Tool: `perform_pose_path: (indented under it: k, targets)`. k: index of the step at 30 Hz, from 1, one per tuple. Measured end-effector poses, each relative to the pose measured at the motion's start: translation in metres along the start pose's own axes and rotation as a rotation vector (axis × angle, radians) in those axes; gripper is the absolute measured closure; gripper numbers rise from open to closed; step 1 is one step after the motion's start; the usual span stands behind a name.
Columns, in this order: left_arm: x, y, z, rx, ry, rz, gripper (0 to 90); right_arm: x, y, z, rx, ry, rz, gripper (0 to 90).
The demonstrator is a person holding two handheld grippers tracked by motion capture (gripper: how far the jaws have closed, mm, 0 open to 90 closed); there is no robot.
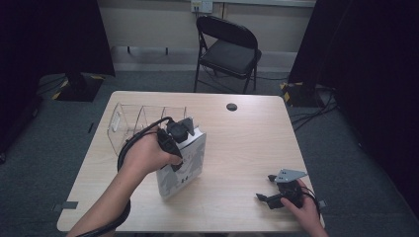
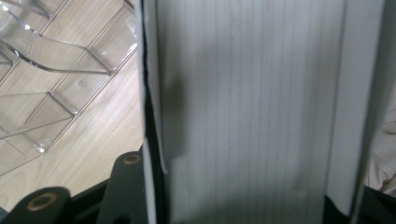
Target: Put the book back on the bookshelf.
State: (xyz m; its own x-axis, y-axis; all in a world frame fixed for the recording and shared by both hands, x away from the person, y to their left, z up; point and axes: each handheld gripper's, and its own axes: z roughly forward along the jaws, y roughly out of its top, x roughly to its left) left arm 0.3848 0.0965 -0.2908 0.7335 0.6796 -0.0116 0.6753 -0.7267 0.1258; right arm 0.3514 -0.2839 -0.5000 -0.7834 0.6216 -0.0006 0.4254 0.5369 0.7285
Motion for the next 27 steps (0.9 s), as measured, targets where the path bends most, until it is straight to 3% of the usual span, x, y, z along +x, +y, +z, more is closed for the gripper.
perform_pose_path:
  k: [7, 9, 23, 27]
  targets:
    - [0.005, -0.01, -0.003, 0.003, 0.002, -0.024, 52.9, 0.0, 0.0, 0.0, 0.001, 0.0, -0.001, 12.0]
    - [0.006, -0.014, -0.005, -0.003, 0.002, -0.049, 52.8, 0.0, 0.0, 0.0, 0.0, 0.0, 0.0, 12.0]
    - [0.016, -0.033, -0.009, -0.019, 0.027, -0.074, 52.8, 0.0, 0.0, 0.0, 0.001, 0.0, -0.002, 12.0]
    - [0.02, -0.038, -0.008, -0.02, 0.018, -0.101, 52.9, 0.0, 0.0, 0.0, 0.0, 0.0, -0.001, 12.0]
